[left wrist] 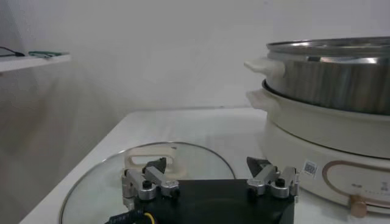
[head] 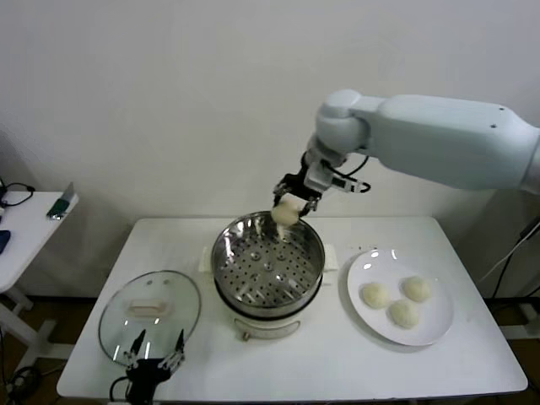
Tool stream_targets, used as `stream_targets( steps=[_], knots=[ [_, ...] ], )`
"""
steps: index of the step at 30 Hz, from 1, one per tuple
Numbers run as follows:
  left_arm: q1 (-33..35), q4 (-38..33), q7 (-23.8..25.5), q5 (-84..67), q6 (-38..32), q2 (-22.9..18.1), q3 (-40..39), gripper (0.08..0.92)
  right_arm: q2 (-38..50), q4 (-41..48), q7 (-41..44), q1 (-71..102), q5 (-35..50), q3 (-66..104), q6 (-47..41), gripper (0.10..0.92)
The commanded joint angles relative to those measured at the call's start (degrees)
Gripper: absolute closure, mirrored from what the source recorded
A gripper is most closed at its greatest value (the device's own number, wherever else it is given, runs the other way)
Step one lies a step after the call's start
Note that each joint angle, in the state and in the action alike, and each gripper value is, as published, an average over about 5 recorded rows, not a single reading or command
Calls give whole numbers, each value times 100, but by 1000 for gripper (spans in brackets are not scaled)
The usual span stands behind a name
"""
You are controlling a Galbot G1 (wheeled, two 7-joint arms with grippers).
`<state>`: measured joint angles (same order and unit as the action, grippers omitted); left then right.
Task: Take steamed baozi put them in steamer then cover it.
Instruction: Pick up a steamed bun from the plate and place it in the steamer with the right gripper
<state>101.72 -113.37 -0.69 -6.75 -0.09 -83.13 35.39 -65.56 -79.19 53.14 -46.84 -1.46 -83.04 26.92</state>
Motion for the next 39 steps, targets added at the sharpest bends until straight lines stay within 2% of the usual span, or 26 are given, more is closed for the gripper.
stream_targets(
  steps=[1, 13, 29, 32, 35, 39],
  knots=[
    [43, -31, -3, 5, -15, -20, -14, 177, -522, 494, -407, 727, -1395, 33, 574, 391],
    [27, 94, -17, 63, -32, -32, -24, 177, -813, 1484, -699, 1641, -2018, 359, 770, 389],
    [-14, 161, -30, 78, -53, -50, -30, 177, -1088, 2036, -785, 1895, -2029, 515, 919, 387],
    [-17, 161, -31, 87, -63, -53, -33, 177, -1126, 2118, -804, 1916, -2018, 527, 960, 347],
    [-7, 157, -29, 104, -79, -57, -43, 177, -1143, 2161, -799, 1894, -1940, 533, 1009, 269],
    [9, 138, -28, 124, -82, -69, -60, 177, -1068, 2051, -734, 1717, -1536, 522, 1028, 212]
  ],
)
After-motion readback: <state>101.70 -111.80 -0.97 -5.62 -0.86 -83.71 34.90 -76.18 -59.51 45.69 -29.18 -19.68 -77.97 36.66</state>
